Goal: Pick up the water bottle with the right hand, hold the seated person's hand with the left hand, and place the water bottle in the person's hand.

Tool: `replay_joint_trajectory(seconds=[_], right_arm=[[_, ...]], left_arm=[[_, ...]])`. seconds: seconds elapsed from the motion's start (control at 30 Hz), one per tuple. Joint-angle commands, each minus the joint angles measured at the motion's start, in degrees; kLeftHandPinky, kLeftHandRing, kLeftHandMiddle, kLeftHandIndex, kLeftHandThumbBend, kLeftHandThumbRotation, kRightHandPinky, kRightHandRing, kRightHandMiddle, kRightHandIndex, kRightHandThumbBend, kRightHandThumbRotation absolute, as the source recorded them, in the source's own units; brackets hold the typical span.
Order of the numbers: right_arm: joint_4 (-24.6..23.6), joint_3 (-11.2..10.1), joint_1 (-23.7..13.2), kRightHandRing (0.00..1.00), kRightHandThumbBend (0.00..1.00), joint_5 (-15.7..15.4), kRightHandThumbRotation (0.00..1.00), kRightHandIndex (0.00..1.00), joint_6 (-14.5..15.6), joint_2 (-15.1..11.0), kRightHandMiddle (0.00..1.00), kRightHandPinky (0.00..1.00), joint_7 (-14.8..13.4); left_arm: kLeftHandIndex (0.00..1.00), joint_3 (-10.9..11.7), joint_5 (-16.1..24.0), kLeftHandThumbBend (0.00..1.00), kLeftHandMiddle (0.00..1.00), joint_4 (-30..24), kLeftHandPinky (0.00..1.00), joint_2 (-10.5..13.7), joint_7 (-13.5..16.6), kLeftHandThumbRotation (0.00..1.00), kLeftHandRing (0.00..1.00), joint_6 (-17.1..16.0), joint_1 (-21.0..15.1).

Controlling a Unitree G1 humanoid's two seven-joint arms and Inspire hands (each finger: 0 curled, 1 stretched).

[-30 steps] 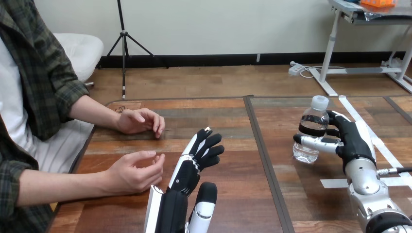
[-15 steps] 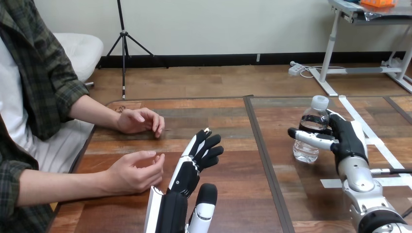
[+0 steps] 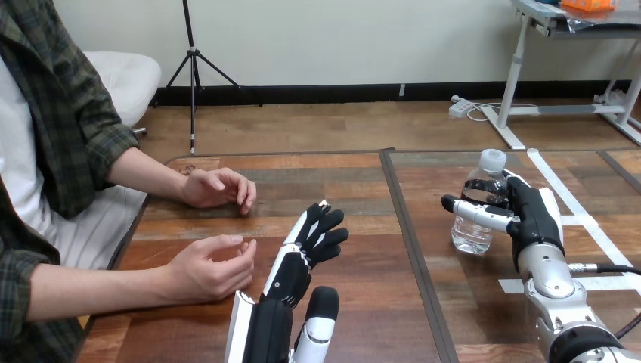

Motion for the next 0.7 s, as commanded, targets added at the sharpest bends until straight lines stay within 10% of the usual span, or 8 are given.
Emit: replay_joint_trajectory(seconds=[0.0, 0.67], right_arm=[[-0.36, -0.6, -5.32, 0.87, 0.69, 0.28, 0.1, 0.89, -1.8, 0.17, 0.89, 0.83, -0.4], [-0.18, 0.65, -5.5, 0.87, 0.72, -1.42, 0.11, 0.88, -1.67, 0.64, 0.88, 0.86, -1.13]], left_arm=[[0.9, 0.87, -0.27, 0.48, 0.86, -1.33, 0.79, -5.65, 0.28, 0.95, 0.82, -0.95, 0.91], [0.9, 0.73, -0.25, 0.48, 0.86, -1.74, 0.78, -5.8, 0.38, 0.94, 0.82, -0.49, 1.36]])
